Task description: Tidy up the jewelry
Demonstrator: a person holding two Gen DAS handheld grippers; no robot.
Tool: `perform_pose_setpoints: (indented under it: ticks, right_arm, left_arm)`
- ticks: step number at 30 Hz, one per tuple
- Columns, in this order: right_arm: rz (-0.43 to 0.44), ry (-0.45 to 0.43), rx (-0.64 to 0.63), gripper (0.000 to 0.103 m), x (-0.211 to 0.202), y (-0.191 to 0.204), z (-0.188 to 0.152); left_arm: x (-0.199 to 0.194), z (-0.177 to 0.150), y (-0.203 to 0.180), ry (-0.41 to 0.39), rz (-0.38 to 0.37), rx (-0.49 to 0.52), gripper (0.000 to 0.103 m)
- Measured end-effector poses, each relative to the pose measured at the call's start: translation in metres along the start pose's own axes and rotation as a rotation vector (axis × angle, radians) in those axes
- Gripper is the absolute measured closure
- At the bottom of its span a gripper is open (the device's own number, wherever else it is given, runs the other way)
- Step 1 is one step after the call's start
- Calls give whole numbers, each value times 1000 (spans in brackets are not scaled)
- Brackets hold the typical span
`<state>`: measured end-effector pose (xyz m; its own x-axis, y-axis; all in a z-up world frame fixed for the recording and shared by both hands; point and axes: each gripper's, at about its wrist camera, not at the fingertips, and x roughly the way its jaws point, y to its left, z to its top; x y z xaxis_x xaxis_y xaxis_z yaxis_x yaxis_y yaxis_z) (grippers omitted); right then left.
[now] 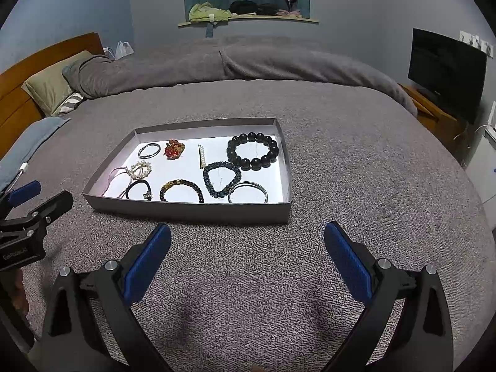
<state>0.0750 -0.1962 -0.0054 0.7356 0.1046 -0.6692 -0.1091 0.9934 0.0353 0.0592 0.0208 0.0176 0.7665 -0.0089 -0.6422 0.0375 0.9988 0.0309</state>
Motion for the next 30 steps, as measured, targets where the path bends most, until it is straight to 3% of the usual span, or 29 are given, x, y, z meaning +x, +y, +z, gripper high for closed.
perform_pose_setpoints:
  ticks: [30]
  right_arm:
    - [4,1,-2,5,-2,1,1]
  left_arm:
    - [-1,-2,-4,5,0,16,5]
